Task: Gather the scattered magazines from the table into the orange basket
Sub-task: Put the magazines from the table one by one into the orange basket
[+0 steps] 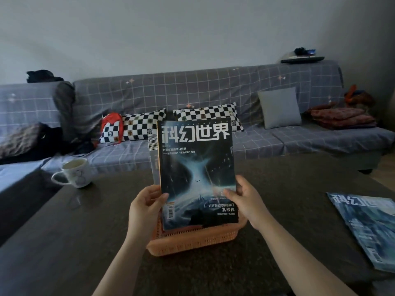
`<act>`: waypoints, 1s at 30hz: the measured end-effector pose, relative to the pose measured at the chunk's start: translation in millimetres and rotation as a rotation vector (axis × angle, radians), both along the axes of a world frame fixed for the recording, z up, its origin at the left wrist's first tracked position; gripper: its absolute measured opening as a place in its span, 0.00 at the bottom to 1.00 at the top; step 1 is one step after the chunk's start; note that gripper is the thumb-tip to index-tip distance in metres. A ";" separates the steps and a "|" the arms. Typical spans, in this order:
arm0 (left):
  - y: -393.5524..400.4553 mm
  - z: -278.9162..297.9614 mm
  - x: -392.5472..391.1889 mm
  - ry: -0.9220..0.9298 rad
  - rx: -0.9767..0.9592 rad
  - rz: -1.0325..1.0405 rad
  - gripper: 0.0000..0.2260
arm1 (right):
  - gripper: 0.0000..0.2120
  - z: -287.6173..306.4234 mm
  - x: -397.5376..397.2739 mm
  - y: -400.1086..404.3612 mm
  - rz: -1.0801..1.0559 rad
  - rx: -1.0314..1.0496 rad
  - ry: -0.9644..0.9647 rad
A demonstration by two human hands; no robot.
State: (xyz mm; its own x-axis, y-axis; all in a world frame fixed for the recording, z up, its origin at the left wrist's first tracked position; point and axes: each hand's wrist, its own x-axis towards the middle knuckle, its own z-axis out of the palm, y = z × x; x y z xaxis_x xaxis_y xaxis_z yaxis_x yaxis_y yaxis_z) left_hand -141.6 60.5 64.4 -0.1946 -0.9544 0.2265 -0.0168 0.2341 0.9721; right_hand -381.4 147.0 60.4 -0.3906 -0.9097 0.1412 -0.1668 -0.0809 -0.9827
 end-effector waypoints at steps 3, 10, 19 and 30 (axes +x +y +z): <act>-6.5 -11.8 0.9 -0.199 -0.008 0.111 0.07 | 0.11 -9.5 4.7 -16.4 -0.090 0.066 0.260; -15.2 -29.0 -0.9 -0.557 -0.060 0.226 0.08 | 0.11 -27.4 11.2 -28.8 -0.211 0.164 0.707; -24.8 -31.6 -2.5 -0.623 -0.054 0.233 0.09 | 0.06 -23.4 15.7 -38.2 -0.231 0.282 0.782; -33.9 -33.5 -7.8 -0.546 -0.040 0.178 0.20 | 0.29 -23.0 18.4 -50.2 -0.150 0.178 0.625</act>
